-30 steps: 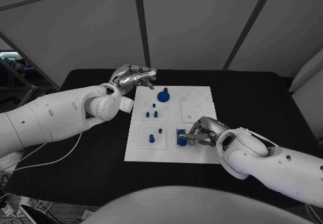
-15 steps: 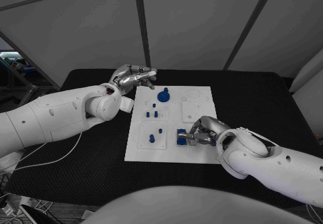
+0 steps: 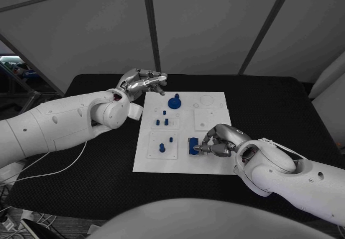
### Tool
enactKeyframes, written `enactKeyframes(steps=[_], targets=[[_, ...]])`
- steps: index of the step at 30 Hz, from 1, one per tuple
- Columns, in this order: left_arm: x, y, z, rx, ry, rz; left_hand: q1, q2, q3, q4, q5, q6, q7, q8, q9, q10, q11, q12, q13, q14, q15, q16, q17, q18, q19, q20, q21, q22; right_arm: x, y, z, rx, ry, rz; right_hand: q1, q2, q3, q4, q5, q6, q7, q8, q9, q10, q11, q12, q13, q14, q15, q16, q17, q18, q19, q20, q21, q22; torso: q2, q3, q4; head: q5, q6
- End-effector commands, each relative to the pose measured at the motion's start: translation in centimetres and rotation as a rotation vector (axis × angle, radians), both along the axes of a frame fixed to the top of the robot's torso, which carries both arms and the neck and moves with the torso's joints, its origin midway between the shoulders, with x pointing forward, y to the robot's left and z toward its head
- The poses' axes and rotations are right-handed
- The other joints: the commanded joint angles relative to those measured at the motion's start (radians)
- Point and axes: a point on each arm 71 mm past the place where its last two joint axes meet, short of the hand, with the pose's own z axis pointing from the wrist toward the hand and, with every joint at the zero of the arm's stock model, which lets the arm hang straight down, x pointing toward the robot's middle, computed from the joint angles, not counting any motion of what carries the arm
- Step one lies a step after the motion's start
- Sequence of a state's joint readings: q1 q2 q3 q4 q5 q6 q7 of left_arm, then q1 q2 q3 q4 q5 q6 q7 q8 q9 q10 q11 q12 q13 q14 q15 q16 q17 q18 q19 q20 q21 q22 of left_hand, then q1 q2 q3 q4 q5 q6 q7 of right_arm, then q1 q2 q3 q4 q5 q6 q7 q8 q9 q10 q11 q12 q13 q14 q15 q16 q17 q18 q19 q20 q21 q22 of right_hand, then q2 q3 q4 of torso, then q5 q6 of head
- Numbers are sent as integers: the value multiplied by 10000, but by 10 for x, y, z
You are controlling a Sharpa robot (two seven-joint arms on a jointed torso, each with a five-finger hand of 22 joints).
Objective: Assemble the parts on the task board
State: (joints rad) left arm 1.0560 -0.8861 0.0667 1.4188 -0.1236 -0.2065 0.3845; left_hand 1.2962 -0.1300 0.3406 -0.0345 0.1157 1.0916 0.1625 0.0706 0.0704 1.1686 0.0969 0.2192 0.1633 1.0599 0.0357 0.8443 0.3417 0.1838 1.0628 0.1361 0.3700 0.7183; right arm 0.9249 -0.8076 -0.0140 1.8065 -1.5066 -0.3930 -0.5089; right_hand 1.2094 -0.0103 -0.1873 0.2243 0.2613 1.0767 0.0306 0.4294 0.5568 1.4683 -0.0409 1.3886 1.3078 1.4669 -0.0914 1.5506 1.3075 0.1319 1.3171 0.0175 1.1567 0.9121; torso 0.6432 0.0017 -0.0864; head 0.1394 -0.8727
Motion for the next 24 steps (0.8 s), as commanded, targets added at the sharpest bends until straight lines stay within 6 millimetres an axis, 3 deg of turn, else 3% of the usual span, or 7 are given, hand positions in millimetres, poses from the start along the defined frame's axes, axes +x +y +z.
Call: enactKeyframes(steps=[1,6,24], targets=[[0,-1,2,-105,-92,-87,-24,63,-42,31,-3,-79,4,-8,11,-36,5,-48,16,-84,13,-37,-16,-28,15,59,-69,-10,-1,2,2,87,-201,448,245,-8,16,-142,80,-85,-25,-10,19,24,4,-25,899,940,-73,2,2202,-91,-30,-42,38,-2,-2,-12,11,-51,1],[0,-2,2,-115,-91,-105,-24,63,-42,31,-3,-79,4,-8,11,-36,5,-48,16,-84,13,-37,-16,-28,15,59,-69,-10,1,2,-1,-61,-93,467,380,48,43,-200,155,-79,-32,-17,26,26,-2,-24,908,941,-76,4,2207,-92,-28,-44,42,8,10,-2,48,-61,1],[1,-3,1,-125,-85,-125,-20,105,-42,49,-2,-80,6,-4,12,-44,8,-41,19,-88,15,-40,-17,-27,23,64,-89,-30,12,4,-7,-356,-284,111,823,308,243,-400,-142,-22,-79,-26,54,63,-41,19,975,947,-105,16,2233,-100,-5,-66,75,67,8,-4,29,12,1]])
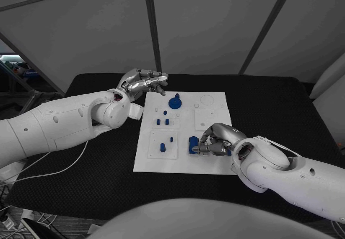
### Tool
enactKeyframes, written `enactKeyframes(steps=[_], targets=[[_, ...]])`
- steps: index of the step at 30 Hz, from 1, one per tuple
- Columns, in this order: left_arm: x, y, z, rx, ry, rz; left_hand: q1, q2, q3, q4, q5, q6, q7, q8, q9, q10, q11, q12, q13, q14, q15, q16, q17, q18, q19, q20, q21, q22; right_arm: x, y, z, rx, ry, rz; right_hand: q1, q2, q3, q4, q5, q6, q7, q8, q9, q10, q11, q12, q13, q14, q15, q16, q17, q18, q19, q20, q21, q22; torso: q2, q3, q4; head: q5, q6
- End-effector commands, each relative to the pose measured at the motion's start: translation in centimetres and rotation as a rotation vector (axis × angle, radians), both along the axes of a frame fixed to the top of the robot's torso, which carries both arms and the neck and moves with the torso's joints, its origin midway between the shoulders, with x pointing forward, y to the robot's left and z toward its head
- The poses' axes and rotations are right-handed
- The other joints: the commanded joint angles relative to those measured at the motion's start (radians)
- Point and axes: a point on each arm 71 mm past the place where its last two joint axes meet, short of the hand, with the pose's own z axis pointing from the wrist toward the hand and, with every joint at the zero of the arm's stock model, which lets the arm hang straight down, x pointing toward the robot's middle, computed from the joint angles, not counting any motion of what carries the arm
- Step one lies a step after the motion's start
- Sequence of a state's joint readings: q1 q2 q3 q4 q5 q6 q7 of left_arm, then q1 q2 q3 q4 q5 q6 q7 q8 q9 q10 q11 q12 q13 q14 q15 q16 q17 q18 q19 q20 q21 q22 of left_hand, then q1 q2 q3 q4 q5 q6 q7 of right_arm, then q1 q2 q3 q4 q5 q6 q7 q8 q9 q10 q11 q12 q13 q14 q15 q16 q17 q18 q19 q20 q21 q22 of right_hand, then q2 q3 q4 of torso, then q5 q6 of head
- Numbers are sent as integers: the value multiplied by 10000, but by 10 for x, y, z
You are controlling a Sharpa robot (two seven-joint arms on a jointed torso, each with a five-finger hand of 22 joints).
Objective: Assemble the parts on the task board
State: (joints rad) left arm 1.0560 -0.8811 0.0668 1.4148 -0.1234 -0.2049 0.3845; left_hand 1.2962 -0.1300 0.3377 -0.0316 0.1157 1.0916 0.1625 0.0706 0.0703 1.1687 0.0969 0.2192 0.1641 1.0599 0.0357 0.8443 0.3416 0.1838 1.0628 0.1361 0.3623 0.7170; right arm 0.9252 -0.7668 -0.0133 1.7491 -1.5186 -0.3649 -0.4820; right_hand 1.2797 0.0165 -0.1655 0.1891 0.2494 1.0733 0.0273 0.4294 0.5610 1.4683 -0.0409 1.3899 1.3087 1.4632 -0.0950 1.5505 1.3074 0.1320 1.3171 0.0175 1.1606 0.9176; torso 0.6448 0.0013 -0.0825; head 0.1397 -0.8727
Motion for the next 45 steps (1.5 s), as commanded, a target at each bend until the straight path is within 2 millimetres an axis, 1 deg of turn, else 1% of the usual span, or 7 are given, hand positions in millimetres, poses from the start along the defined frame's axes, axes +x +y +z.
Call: enactKeyframes(steps=[1,11,19,24,36,40,45], targets=[[0,-1,2,-111,-88,-102,-20,105,-12,19,-2,-80,6,-4,12,-44,8,-41,11,-88,15,-40,-16,-27,23,63,-12,-17,3,-3,0,-143,-261,-197,116,70,35,-38,-29,26,-48,-20,15,74,-44,22,982,984,-71,17,2236,-101,-4,-68,37,15,-9,0,-11,13,1],[0,-1,2,-105,-76,-102,-20,105,-12,19,-2,-80,6,-4,12,-44,8,-41,11,-88,15,-40,-16,-27,23,63,-12,-17,1,-2,0,-87,-8,96,110,110,45,-25,-49,46,-59,-11,25,107,-53,77,1035,986,-77,20,2244,-101,-2,-74,39,17,-13,1,-21,28,1],[0,1,2,-91,-60,-91,-20,105,-12,19,-2,-80,6,-4,12,-44,8,-41,11,-88,15,-40,-16,-27,23,63,-12,-17,-4,-6,0,-93,259,350,544,12,139,-324,-103,12,-89,-27,43,79,-81,26,1007,980,-104,7,2218,-95,-27,-96,10,-15,-18,-2,-24,39,1],[0,2,2,-83,-56,-81,-20,105,-12,19,-2,-80,6,-4,12,-44,8,-41,11,-88,15,-40,-16,-27,23,63,-12,-17,-4,-11,-1,-170,317,308,887,35,306,-554,-759,27,-94,-55,37,75,-88,15,1016,979,-114,7,2219,-95,-37,-111,-4,-22,-17,-2,-16,38,1],[0,2,2,-83,-63,-79,-24,123,-17,33,-3,-88,11,-5,12,-55,11,-40,11,-92,18,-42,-17,-27,28,66,-25,-29,-3,-20,2,122,0,10,660,-2,302,-443,-934,7,-42,-103,21,29,-49,-80,947,967,-86,-20,2165,-90,-62,-96,-43,-70,-15,-4,-10,-36,1],[-1,3,2,-76,-70,-61,-24,123,-17,33,-3,-88,11,-5,12,-55,11,-40,11,-92,18,-42,-17,-27,28,66,-25,-29,-2,-37,6,651,-233,-426,739,71,438,-449,-763,-407,149,-512,-186,-301,104,-636,499,883,25,-190,1831,-41,-258,-19,-309,-432,-32,-11,-49,-81,1],[-1,3,2,-76,-72,-57,-24,123,-17,33,-3,-88,11,-5,12,-55,11,-40,11,-92,18,-42,-17,-27,28,66,-25,-29,-3,-62,11,1129,-351,-899,908,169,642,-473,-474,-917,524,-1413,-777,-710,403,-1401,-115,830,268,-314,1614,-1,-426,177,-551,-737,-56,-10,-97,-178,1]])
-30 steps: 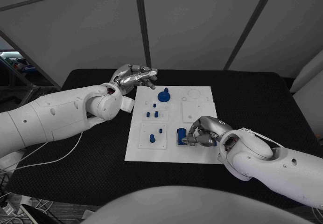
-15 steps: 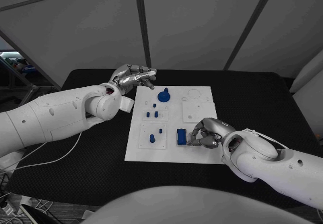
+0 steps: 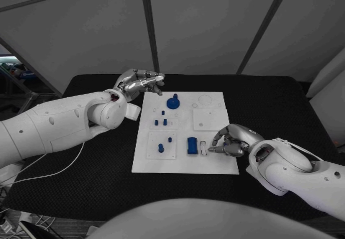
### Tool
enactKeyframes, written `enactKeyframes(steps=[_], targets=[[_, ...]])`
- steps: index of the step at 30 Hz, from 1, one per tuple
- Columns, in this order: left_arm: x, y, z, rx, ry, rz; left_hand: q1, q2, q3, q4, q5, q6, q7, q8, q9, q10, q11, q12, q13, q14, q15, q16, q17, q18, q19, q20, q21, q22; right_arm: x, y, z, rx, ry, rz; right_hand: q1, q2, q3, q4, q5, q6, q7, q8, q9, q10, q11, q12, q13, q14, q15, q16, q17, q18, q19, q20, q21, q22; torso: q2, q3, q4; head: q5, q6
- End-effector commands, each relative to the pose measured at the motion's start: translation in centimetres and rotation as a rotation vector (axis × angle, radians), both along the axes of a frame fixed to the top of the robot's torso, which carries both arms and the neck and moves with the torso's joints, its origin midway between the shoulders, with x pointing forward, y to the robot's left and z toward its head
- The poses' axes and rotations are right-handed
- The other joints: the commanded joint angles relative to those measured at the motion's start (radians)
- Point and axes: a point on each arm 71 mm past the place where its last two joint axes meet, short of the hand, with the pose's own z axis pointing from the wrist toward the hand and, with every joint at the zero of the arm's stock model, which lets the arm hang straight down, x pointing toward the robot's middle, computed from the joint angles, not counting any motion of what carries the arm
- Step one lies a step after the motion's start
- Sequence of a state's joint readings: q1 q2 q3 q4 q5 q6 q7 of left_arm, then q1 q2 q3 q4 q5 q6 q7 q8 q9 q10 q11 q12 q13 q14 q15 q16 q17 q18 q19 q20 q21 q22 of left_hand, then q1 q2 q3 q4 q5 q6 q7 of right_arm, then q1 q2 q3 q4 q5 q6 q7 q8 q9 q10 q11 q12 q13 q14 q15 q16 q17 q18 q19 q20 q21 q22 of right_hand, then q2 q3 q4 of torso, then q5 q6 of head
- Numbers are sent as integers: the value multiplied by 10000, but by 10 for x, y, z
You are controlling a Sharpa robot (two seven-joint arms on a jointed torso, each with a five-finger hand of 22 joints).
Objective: Assemble the parts on the task board
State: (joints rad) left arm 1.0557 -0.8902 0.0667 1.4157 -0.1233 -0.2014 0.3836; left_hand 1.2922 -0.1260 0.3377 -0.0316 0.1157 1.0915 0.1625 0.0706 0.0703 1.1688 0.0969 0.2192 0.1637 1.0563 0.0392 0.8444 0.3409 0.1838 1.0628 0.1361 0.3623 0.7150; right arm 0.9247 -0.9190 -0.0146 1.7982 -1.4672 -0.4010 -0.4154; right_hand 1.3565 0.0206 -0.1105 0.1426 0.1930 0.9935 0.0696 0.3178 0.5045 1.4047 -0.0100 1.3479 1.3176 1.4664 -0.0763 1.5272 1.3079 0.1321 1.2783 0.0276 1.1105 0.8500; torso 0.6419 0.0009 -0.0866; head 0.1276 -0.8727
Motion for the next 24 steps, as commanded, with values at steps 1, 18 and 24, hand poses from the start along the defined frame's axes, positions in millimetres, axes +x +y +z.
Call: enactKeyframes(steps=[1,18,24], targets=[[0,-2,2,-108,-88,-101,16,83,-17,33,-3,-88,11,-5,12,-56,11,-40,15,-56,-17,-42,-9,-26,28,66,-25,-9,1,-13,8,997,-418,-357,168,124,133,-12,97,-117,169,-512,-399,-90,152,-1040,-250,795,135,-91,1595,3,-49,133,-70,-82,-33,-5,-68,-98,1],[0,-4,1,-134,-87,-146,16,83,-17,33,-3,-88,11,-5,12,-56,11,-40,15,-56,-17,-42,-9,-26,28,66,-25,-9,9,-53,1,-338,-676,-1176,23,54,337,136,-37,743,188,-1425,-1578,9,189,-1116,-300,828,189,-45,1702,20,20,239,-10,21,-28,0,-65,-448,1],[0,-3,1,-136,-88,-150,16,83,-17,33,-3,-88,11,-5,12,-56,11,-40,15,-56,-17,-42,-9,-26,28,66,-25,-9,12,-50,-2,-523,-512,-1276,-176,-40,275,270,23,997,124,-1422,-1682,38,139,-1098,-281,833,151,-36,1721,16,43,210,13,52,-25,-4,-48,-455,1]])
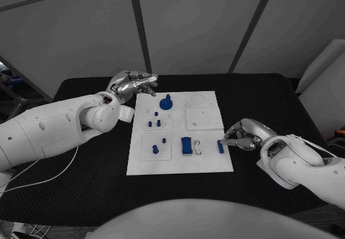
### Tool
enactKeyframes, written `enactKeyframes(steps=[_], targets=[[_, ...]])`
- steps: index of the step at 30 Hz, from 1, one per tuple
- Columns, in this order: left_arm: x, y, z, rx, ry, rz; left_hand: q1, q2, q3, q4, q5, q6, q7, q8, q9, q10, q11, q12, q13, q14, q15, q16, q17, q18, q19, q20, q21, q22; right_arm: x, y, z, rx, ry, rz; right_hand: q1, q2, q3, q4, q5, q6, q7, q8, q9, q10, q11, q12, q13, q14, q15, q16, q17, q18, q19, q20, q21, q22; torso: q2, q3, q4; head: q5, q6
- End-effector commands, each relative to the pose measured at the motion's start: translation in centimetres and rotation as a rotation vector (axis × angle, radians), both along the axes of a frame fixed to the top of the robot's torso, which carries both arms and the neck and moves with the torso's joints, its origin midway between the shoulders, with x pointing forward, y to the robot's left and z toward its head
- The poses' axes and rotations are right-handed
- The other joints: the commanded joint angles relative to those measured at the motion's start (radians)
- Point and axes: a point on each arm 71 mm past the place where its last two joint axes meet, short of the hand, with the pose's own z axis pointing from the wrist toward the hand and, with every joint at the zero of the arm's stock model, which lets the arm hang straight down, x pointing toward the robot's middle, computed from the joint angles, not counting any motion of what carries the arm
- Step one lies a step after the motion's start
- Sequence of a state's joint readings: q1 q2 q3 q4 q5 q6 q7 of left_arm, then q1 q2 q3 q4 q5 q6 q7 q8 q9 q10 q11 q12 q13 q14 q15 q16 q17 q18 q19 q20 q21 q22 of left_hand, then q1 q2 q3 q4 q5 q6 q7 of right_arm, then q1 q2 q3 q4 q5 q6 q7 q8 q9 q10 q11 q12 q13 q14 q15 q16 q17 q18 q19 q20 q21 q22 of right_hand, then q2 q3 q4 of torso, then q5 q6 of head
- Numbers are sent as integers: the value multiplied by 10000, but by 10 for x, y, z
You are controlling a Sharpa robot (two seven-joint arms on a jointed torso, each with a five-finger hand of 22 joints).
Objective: Assemble the parts on the task board
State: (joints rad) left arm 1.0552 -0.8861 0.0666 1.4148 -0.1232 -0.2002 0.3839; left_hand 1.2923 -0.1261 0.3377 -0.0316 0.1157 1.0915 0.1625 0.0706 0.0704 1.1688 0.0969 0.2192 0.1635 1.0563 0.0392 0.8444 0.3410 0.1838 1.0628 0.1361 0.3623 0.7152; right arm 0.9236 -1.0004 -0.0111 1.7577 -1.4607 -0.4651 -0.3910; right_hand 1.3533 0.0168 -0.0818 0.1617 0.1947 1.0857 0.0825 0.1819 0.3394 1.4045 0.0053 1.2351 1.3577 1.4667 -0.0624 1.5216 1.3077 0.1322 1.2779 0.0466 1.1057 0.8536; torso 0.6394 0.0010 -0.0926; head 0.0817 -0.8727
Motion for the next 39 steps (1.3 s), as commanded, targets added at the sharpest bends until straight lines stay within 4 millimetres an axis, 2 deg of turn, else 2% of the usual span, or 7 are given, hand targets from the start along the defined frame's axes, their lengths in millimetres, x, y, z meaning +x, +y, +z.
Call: enactKeyframes(steps=[1,15,28,36,39], targets=[[0,-1,2,-116,-91,-117,15,84,-17,33,-3,-88,10,-6,12,-56,11,-40,17,-57,-17,-42,-10,-26,28,66,-25,-11,2,1,-2,-315,72,-168,-212,-27,-35,126,31,111,-13,-69,-52,41,-19,24,-685,831,6,21,1724,14,48,14,63,17,1,-8,14,6,1],[0,0,2,-110,-89,-109,12,91,-28,43,-4,-94,10,-5,12,-66,13,-37,18,-62,-14,-44,-10,-26,32,70,-40,-26,5,7,-15,-1083,686,-172,-553,-251,-156,370,49,434,-110,23,-55,26,-91,-33,-719,829,-49,14,1718,18,44,-33,44,0,2,1,6,82,1],[0,0,1,-111,-78,-116,12,91,-28,43,-4,-94,10,-5,12,-66,13,-37,18,-62,-14,-44,-10,-26,32,70,-40,-26,-1,11,-21,-1830,835,32,-681,-429,-200,469,-25,570,-169,126,34,30,-138,-44,-719,829,-90,13,1720,8,66,-67,69,46,8,1,7,97,1],[0,1,1,-104,-73,-104,12,91,-28,43,-4,-94,10,-5,12,-66,13,-37,18,-62,-14,-44,-10,-26,32,70,-40,-26,-8,17,-30,-2265,989,342,-141,-492,63,154,163,583,-246,212,153,34,-212,-44,-702,833,-153,21,1741,-7,101,-120,108,119,10,-3,0,118,1],[0,1,1,-104,-74,-103,12,91,-28,43,-4,-94,10,-5,12,-66,13,-37,18,-62,-14,-44,-10,-26,32,70,-40,-26,-8,20,-32,-2487,911,460,306,-475,292,-135,130,568,-278,232,194,26,-247,-50,-694,836,-185,26,1752,-9,111,-149,114,135,7,-7,1,119,1]])
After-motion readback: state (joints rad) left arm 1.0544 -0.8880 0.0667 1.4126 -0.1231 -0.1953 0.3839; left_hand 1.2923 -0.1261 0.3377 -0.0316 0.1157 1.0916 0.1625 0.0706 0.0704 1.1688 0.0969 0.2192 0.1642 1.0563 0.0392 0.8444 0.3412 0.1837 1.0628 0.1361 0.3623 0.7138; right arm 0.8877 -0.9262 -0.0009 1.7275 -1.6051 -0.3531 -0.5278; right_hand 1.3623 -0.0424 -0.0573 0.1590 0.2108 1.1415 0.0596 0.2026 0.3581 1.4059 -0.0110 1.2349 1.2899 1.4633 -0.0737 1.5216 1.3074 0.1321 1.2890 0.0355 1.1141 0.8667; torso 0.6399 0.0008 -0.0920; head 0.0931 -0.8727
